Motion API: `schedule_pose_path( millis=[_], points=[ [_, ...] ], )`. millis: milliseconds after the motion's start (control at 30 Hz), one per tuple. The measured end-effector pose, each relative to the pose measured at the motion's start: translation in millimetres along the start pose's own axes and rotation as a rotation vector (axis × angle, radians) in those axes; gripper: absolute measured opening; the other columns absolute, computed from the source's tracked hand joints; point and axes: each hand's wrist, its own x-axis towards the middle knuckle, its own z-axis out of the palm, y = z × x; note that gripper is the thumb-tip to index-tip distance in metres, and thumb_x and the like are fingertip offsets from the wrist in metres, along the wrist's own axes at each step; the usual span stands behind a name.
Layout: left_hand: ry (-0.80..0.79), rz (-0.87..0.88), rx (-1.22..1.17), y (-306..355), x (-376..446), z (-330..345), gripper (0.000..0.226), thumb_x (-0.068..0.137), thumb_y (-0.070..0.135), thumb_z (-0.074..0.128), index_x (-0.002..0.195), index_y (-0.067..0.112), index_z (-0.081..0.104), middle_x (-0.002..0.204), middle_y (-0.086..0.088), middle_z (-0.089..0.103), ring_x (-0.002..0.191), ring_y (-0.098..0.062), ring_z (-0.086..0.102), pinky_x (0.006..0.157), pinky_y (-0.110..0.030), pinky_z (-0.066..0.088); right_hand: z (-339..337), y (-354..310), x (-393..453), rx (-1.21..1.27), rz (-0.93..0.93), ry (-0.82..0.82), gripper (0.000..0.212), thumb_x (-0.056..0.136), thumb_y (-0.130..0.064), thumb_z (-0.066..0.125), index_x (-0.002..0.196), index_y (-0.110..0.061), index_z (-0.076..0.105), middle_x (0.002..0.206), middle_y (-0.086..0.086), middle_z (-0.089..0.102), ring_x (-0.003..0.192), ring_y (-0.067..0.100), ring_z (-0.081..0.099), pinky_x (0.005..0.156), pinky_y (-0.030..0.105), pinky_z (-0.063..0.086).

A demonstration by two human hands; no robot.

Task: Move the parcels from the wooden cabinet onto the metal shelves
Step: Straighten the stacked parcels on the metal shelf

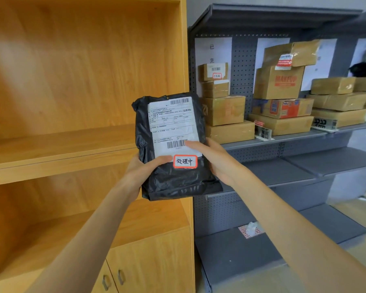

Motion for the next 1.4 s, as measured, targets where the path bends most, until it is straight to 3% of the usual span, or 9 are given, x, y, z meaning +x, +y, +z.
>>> schedule_pose_path(
  millis=[200,333,467,667,833,1033,1133,1300,1400],
  points=[
    [-0.019,-0.012,-0.043,-6,3,-3,0.088,0.046,0.039,0.092,0.125,0.025,0.055,0.108,0.005,0.071,0.093,-0.017,0.070,0.076,-0.034,0.055,4,4,-4,-0.058,0.042,0.049,0.059,0.078,-0.039,0.076,0.129,-0.024,0.051,0.122,0.000,0.065,0.113,0.020,0.060,0.103,0.045,0.044],
    [-0.050,-0.022,-0.084,-9,5,-3,0.070,0.064,0.029,0.085,0.126,0.023,0.054,0.110,0.002,0.070,0.095,-0.020,0.069,0.076,-0.035,0.055,3,0,-12,-0.066,0.050,0.105,0.046,0.083,-0.032,0.072,0.123,-0.028,0.050,0.121,0.002,0.065,0.108,0.018,0.061,0.092,0.035,0.050],
    [-0.072,-0.007,-0.111,-8,7,2,0.058,0.072,0.024,0.080,0.124,0.024,0.054,0.108,0.002,0.069,0.094,-0.020,0.068,0.071,-0.033,0.054,-6,-5,-20,-0.099,0.038,0.180,0.061,0.083,-0.030,0.072,0.137,-0.024,0.044,0.122,0.005,0.063,0.110,0.020,0.061,0.092,0.032,0.050],
    [-0.129,0.033,-0.137,0,6,20,0.046,0.076,0.023,0.077,0.115,0.031,0.055,0.107,0.005,0.069,0.094,-0.018,0.067,0.069,-0.031,0.052,-30,-14,-37,-0.111,0.000,0.317,0.057,0.083,-0.031,0.072,0.134,-0.025,0.046,0.119,0.005,0.063,0.109,0.019,0.062,0.095,0.031,0.048],
    [-0.158,0.047,-0.109,7,3,49,0.055,0.074,0.025,0.078,0.124,0.026,0.055,0.110,0.001,0.069,0.093,-0.022,0.068,0.072,-0.034,0.055,-57,-21,-53,-0.158,-0.017,0.379,0.055,0.085,-0.032,0.071,0.133,-0.025,0.047,0.120,0.002,0.061,0.106,0.015,0.061,0.089,0.028,0.048],
    [-0.211,0.059,-0.105,16,-1,110,0.046,0.074,0.023,0.078,0.114,0.030,0.056,0.105,0.001,0.070,0.091,-0.022,0.069,0.072,-0.035,0.056,-108,-34,-75,-0.164,-0.035,0.440,0.053,0.085,-0.030,0.071,0.133,-0.024,0.048,0.118,0.002,0.061,0.104,0.014,0.060,0.081,0.023,0.048],
    [-0.235,0.088,-0.108,22,-3,153,0.041,0.074,0.021,0.077,0.108,0.034,0.058,0.105,0.003,0.071,0.093,-0.021,0.068,0.082,-0.038,0.055,-148,-42,-90,-0.171,-0.052,0.476,0.053,0.086,-0.028,0.070,0.134,-0.022,0.047,0.118,0.002,0.061,0.109,0.017,0.060,0.088,0.027,0.048],
    [-0.243,0.139,-0.101,33,-4,243,0.053,0.074,0.018,0.078,0.123,0.023,0.058,0.110,0.003,0.070,0.100,-0.018,0.066,0.094,-0.041,0.051,-240,-58,-115,-0.193,-0.086,0.515,0.053,0.085,-0.029,0.071,0.132,-0.023,0.049,0.107,-0.004,0.063,0.106,0.016,0.061,0.092,0.029,0.048],
    [-0.273,0.151,-0.098,39,-5,304,0.034,0.076,0.017,0.076,0.105,0.028,0.063,0.108,0.002,0.071,0.100,-0.019,0.066,0.094,-0.039,0.051,-304,-69,-129,-0.225,-0.109,0.544,0.051,0.085,-0.031,0.071,0.131,-0.025,0.049,0.109,-0.004,0.062,0.102,0.012,0.061,0.092,0.029,0.049]
  ],
)
